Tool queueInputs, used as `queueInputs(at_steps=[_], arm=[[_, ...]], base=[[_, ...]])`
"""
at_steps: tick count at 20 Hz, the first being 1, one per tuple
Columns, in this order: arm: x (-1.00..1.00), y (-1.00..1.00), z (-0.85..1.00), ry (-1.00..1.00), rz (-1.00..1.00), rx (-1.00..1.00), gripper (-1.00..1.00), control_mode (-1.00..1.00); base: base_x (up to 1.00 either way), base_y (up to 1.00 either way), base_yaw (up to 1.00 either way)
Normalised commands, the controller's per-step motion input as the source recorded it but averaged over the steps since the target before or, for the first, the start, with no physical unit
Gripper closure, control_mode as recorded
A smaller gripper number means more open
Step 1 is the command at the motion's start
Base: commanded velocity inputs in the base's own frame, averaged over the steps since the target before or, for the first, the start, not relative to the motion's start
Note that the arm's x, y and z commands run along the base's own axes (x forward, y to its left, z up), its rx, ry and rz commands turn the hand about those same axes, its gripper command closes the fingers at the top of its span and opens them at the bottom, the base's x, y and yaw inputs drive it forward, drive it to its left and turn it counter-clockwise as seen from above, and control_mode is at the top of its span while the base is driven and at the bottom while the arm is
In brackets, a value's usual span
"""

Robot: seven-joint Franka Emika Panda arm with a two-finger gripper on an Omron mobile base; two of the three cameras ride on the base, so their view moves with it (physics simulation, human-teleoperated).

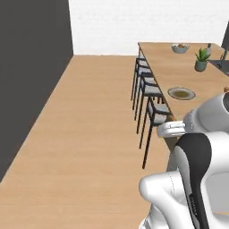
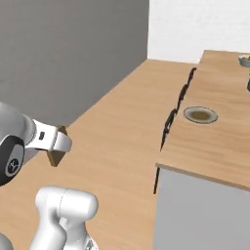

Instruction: Start the toaster. Once the lever pops up, take the bread to the plate on the dining counter.

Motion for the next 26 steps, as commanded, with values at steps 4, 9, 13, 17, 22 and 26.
queueInputs(at_steps=[4, 9, 13, 17, 22, 26], arm=[[0.00, 0.00, 0.00, 0.00, 0.00, 0.00, 1.00, 1.00], [0.00, 0.00, 0.00, 0.00, 0.00, 0.00, 1.00, 1.00], [0.00, 0.00, 0.00, 0.00, 0.00, 0.00, 1.00, 1.00], [0.00, 0.00, 0.00, 0.00, 0.00, 0.00, 1.00, 1.00], [0.00, 0.00, 0.00, 0.00, 0.00, 0.00, 1.00, 1.00], [0.00, 0.00, 0.00, 0.00, 0.00, 0.00, 1.00, 1.00]], base=[[0.26, 0.57, -0.76], [0.18, 0.69, -0.71], [0.23, 0.69, -0.71], [0.30, 0.84, -0.66], [0.23, 1.00, -0.57], [0.24, 1.00, -0.57]])
